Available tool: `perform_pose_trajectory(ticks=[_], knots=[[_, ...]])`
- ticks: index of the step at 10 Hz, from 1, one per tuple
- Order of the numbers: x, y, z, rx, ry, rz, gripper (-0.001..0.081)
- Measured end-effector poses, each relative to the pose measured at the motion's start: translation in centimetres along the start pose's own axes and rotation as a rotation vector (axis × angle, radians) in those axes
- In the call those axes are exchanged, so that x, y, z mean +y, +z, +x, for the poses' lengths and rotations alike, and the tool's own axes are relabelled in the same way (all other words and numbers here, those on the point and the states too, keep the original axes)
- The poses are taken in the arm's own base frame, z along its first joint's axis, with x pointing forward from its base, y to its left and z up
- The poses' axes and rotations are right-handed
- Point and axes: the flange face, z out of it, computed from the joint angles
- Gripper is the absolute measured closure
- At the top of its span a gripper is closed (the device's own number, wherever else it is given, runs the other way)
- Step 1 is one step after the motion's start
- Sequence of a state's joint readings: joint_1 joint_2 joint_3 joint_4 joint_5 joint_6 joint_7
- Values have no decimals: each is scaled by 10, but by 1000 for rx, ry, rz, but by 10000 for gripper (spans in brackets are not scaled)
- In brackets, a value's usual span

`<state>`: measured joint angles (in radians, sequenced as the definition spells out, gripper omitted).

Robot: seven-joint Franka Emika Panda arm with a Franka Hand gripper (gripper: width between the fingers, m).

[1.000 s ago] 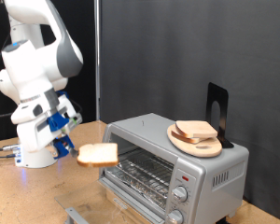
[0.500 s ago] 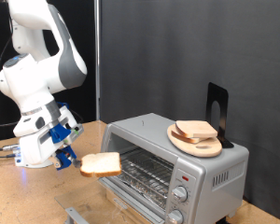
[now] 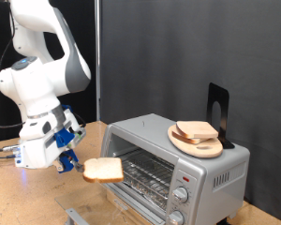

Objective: Make a piece of toast with the oven

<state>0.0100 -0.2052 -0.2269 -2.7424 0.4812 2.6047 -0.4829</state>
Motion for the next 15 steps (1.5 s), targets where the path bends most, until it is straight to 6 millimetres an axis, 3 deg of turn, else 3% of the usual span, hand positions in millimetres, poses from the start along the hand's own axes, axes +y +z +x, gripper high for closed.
perform_pose_trajectory(ticks=[10,15], knots=[[-65,24,10,-83,-118,-19,414],[-89,32,25,-105,-403,-102,414]])
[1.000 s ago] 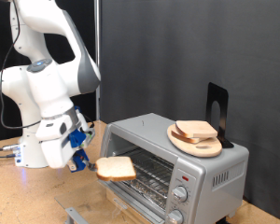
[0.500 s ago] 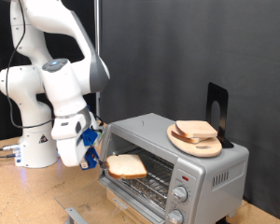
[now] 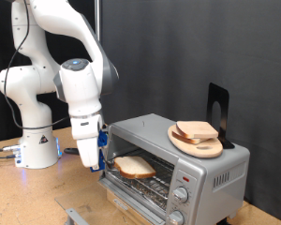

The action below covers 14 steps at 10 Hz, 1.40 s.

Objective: Make a piece of toast with the oven

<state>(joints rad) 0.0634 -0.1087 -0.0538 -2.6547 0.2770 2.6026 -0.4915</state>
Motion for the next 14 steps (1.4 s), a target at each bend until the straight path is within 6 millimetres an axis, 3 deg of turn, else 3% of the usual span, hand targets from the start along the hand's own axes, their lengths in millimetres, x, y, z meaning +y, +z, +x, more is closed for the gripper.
perform_pose_trajectory(ticks=[5,14], knots=[[-14,-4,12,-19,-153,-50,414],[8,0,-7,-95,-157,-59,414]])
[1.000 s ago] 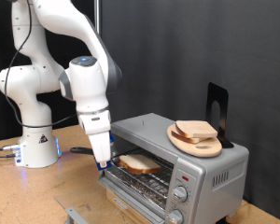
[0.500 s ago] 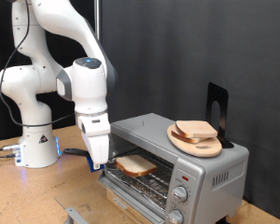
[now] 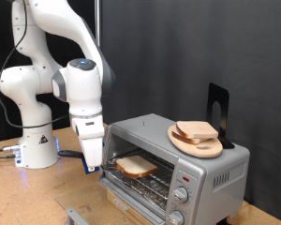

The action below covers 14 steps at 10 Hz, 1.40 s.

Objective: Make a piece of toast with the oven

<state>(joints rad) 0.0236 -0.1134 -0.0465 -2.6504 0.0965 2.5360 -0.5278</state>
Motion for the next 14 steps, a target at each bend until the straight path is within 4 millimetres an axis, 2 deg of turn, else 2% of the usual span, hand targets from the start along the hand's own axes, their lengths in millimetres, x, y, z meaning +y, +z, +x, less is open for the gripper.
perform_pose_trajectory(ticks=[4,8,11,14], knots=[[-10,-6,14,37,75,25,414],[-19,-17,31,70,75,36,414],[-21,-14,28,30,55,38,414],[-11,-10,10,-37,70,65,414]])
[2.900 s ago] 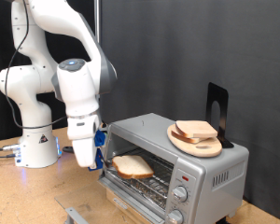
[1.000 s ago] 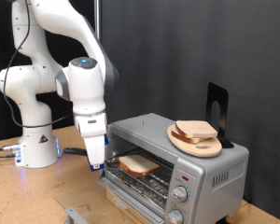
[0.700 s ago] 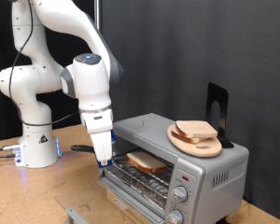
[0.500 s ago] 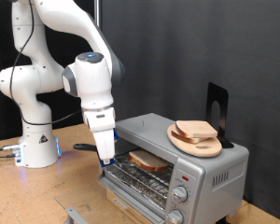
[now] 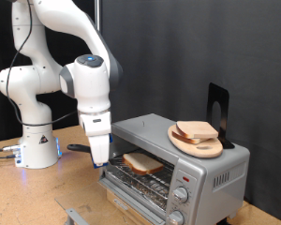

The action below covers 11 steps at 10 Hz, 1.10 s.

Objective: Make a piece of toast with the oven

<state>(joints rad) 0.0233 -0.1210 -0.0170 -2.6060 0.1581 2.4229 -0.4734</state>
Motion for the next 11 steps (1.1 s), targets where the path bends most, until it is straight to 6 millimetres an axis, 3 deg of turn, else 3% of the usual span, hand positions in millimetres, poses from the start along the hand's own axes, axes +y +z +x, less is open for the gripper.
perform_pose_trajectory(ticks=[5,11], knots=[[18,-3,-33,-19,9,15,414],[26,-12,-72,-38,-9,52,414]])
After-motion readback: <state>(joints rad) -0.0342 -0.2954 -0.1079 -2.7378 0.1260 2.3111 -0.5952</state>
